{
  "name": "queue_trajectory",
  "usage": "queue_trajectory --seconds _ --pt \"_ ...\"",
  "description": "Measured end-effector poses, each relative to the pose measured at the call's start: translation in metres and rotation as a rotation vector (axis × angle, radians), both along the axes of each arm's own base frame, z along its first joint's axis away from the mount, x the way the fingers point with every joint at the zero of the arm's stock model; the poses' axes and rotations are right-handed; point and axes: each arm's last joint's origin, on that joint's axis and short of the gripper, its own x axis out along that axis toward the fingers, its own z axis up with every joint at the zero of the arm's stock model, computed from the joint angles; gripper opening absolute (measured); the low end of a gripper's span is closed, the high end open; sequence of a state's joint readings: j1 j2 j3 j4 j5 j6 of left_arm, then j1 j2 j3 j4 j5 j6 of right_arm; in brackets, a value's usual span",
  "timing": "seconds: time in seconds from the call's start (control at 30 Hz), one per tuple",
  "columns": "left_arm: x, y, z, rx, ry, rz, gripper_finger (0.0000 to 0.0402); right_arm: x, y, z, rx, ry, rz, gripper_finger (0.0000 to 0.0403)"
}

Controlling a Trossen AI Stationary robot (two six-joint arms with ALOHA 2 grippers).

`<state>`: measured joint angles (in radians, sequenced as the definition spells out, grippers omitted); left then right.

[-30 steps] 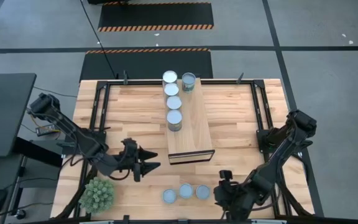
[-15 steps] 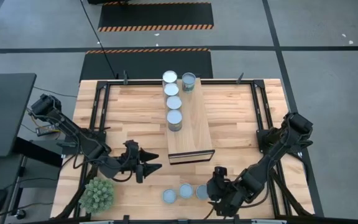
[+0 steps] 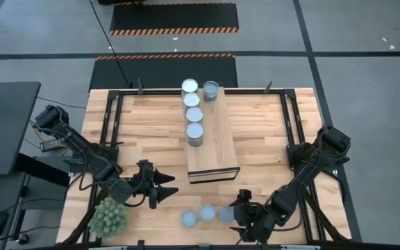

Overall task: Pick and place cans onto a shelf
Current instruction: Put the canned diced tomatoes on the shelf

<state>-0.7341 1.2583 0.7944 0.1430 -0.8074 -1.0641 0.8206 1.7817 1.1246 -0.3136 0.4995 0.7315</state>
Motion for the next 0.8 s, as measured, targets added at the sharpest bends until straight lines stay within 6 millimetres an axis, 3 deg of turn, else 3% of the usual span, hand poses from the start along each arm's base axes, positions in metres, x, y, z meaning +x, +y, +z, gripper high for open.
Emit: queue_trajectory --seconds 0.43,0.8 --pt "0.0 0.0 -0.001 0.005 0.006 0.002 0.0322 0.02 -0.014 0.001 -0.021 -0.042 -0.013 0.0396" --pt "0.0 0.001 -0.002 0.012 0.017 0.003 0.0322 0.025 -0.009 -0.028 -0.04 0.006 -0.028 0.0396"
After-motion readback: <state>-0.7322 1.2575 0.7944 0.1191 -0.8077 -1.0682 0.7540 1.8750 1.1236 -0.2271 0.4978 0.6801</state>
